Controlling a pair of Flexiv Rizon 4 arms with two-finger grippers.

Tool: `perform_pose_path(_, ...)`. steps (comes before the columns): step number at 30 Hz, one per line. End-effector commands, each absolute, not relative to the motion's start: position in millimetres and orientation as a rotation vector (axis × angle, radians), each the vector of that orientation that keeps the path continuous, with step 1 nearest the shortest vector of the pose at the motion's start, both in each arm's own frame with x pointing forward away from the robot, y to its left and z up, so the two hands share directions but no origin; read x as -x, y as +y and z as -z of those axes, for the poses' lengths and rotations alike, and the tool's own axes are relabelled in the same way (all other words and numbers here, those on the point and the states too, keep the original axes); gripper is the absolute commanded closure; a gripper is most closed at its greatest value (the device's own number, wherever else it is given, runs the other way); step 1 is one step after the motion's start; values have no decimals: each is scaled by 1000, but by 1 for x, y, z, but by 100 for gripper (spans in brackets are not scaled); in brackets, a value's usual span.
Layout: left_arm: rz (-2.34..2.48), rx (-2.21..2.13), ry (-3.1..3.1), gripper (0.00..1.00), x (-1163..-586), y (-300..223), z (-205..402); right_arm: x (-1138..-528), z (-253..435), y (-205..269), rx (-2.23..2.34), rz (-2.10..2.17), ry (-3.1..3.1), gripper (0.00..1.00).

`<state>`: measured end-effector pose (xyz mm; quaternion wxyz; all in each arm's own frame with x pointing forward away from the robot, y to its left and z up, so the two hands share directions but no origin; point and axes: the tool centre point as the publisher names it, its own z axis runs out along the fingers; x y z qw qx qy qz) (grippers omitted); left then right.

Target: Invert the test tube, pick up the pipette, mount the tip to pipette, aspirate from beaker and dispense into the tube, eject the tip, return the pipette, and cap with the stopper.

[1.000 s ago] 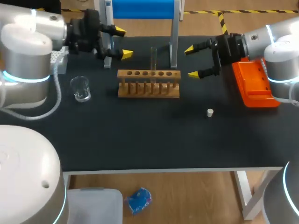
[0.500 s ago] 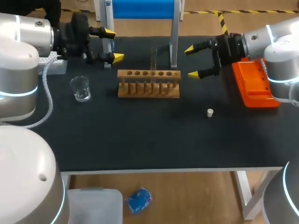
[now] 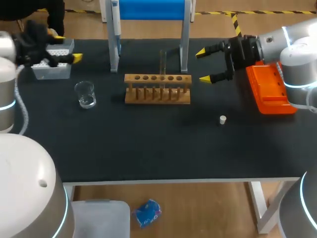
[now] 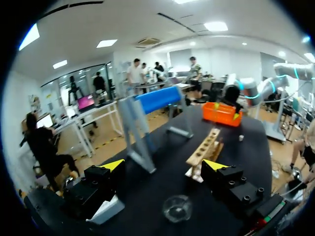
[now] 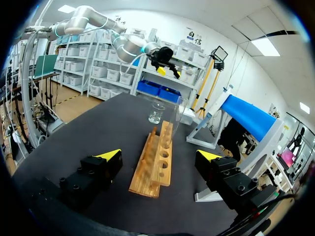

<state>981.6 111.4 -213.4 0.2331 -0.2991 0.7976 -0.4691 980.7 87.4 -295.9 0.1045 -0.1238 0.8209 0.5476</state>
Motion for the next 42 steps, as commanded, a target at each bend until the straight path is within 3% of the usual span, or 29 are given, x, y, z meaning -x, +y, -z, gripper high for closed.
perform_pose_path(1,1138,1038,2094,0,-985,158,221,-981,296,87,366,-1613,2421,0)
perform_pose_path(21,1126,1067,2070,0,-988,164,223,-981,296,87,366,-1613,2421,0)
perform_pose_path(31,775,1562,1827,0,-1088,233,305,-981,296,87,366,-1613,2421,0)
perform_pose_path(42,736,1687,1754,0,-1140,234,321,-981,296,87,366,-1613,2421,0)
